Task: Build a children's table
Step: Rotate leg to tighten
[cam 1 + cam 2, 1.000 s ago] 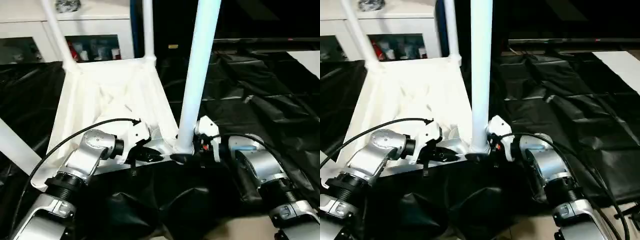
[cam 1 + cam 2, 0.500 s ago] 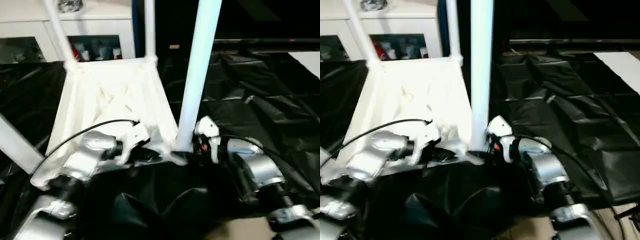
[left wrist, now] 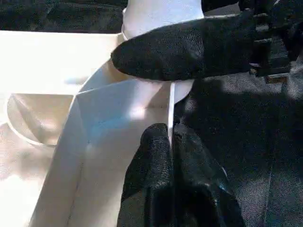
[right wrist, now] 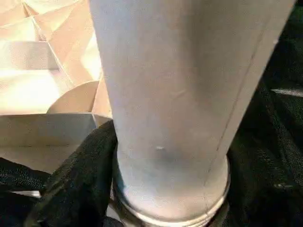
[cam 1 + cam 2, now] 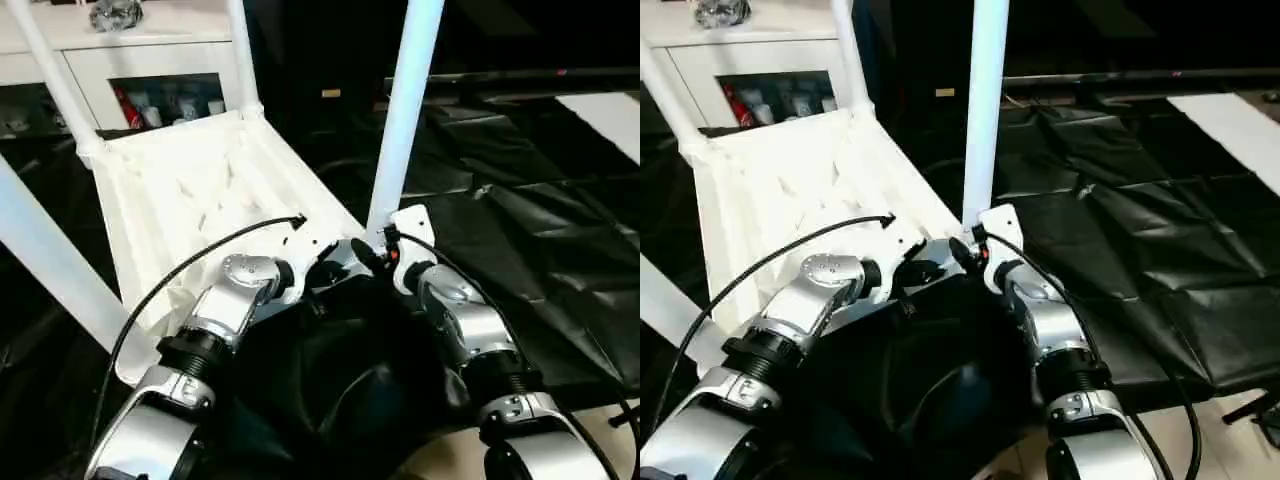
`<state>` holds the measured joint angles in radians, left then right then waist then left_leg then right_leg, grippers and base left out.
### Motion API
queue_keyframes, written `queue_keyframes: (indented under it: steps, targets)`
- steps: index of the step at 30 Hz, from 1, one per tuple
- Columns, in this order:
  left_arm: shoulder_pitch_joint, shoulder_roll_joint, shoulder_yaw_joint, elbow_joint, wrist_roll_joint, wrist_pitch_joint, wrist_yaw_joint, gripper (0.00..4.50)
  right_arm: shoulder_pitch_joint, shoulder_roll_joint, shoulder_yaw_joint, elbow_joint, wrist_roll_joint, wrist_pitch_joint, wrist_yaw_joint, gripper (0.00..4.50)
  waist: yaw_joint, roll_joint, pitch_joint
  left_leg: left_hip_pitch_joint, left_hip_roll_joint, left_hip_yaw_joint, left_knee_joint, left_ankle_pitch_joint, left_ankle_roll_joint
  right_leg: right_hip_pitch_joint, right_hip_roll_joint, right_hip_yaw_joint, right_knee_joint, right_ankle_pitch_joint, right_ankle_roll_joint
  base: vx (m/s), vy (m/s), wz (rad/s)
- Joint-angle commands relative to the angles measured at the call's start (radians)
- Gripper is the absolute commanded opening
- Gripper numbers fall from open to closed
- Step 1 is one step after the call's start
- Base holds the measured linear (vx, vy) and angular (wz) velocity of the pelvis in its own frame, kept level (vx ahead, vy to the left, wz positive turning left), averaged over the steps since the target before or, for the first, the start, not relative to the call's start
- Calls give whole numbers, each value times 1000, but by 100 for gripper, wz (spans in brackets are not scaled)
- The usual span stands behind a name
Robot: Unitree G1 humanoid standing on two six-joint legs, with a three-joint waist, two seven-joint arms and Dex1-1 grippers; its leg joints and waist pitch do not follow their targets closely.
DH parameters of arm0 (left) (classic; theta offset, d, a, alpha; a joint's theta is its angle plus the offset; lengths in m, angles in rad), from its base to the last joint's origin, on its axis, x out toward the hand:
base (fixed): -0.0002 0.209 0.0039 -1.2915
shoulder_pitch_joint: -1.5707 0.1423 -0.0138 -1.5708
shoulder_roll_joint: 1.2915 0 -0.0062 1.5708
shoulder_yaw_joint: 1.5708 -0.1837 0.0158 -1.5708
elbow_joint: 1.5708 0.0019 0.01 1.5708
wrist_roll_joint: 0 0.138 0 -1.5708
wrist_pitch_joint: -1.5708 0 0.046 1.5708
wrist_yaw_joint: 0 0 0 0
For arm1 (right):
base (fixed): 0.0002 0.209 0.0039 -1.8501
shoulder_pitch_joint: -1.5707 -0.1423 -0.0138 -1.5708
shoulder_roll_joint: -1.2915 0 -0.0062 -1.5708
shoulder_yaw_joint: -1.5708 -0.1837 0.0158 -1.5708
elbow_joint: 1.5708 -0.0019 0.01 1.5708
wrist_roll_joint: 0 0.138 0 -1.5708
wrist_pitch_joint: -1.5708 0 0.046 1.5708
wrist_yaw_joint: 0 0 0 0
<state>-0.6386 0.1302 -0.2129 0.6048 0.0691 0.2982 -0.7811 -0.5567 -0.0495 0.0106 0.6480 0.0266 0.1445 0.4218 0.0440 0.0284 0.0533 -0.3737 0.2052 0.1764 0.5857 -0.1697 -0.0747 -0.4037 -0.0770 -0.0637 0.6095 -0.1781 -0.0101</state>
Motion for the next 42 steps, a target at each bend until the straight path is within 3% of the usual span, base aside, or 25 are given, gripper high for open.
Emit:
queue_keyframes:
  steps: [1,7,10,14,15,20,26,38,41,42]
  targets:
    - [-17,-43,-1,-59,-61,-71,-16,0,1,74,96,-31,39,-9,159,370,3,-12,-68,6,14,-3,-62,-201,54,53,-57,38,-81,-222,-207,0,0,0]
    - [13,-3,-26,-91,-68,-91,-107,0,8,-10,131,-72,41,-10,286,411,0,-12,-66,6,17,-3,-63,-219,56,52,-58,40,-82,-248,-204,0,0,0]
    - [37,47,-43,-124,-82,-97,-211,0,36,-129,185,-135,40,-37,481,411,6,-13,-65,7,19,-3,-62,-223,67,53,-57,40,-83,-251,-203,0,0,0]
    - [66,112,-72,-173,-106,-129,-363,0,39,-206,186,-143,37,-52,591,411,12,-16,-64,10,22,-2,-62,-236,68,49,-59,39,-84,-280,-206,0,0,0]
    - [73,127,-77,-186,-110,-131,-395,0,38,-217,184,-137,32,-59,606,411,18,-13,-64,14,25,0,-63,-241,62,43,-58,41,-84,-289,-207,0,0,0]
    - [93,180,-89,-224,-122,-127,-475,0,43,-263,189,-151,56,-52,678,411,21,-14,-62,13,27,-4,-68,-250,46,45,-58,41,-80,-291,-204,0,0,0]
    - [118,227,-88,-256,-150,-123,-549,0,62,-286,197,-188,79,-29,767,395,25,-16,-68,7,24,1,-60,-186,70,51,-56,40,-66,-172,-238,0,0,0]
    - [115,222,-87,-249,-139,-115,-515,0,81,-259,201,-204,98,-10,760,292,37,-17,-65,10,26,0,-62,-207,47,46,-58,41,-71,-228,-218,0,0,0]
    - [101,195,-78,-228,-126,-108,-459,0,84,-221,185,-195,101,6,695,279,35,-19,-66,9,25,0,-62,-197,45,46,-57,41,-70,-221,-215,0,0,0]
    - [84,162,-67,-206,-116,-96,-400,0,80,-179,172,-169,87,9,595,275,34,-20,-65,9,24,0,-62,-195,43,46,-57,42,-71,-223,-214,0,0,0]
